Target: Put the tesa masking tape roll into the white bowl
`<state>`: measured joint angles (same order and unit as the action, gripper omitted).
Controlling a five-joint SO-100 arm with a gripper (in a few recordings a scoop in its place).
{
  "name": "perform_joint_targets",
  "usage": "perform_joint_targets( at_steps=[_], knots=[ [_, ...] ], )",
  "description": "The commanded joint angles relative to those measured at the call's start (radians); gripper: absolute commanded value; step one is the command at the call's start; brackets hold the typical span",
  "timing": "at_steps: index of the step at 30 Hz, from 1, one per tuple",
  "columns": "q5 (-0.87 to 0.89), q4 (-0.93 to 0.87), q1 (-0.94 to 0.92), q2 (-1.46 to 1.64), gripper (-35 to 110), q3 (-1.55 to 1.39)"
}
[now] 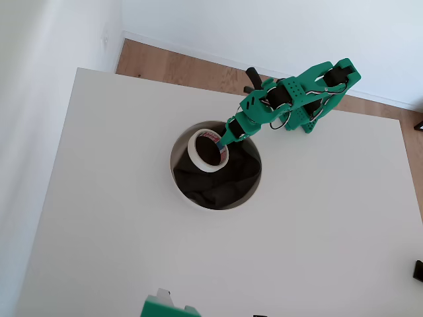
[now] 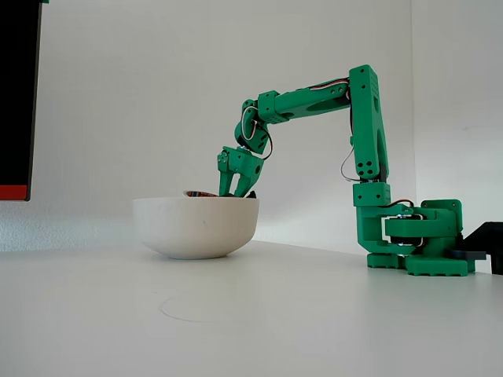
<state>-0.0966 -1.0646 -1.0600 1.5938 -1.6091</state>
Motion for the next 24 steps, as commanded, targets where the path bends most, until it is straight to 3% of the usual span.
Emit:
perform_joint_targets(
  at_steps=[1, 3, 6, 7, 13, 15, 24],
  knots=[
    [-0.023, 0.081, -0.015, -0.009, -8, 0.009],
    [-0.008, 0.094, -0.014, -0.014, -8, 0.014],
    [0.002, 0.091, -0.008, -0.005, 20, 0.015],
    [0.002, 0.091, -0.005, -0.003, 22, 0.017],
    [0.018, 0.091, -0.002, -0.003, 14, 0.02],
    [0.025, 0.092, -0.002, -0.005, -8, 0.023],
    [0.098, 0.061, 0.031, -0.003, -8, 0.126]
  ],
)
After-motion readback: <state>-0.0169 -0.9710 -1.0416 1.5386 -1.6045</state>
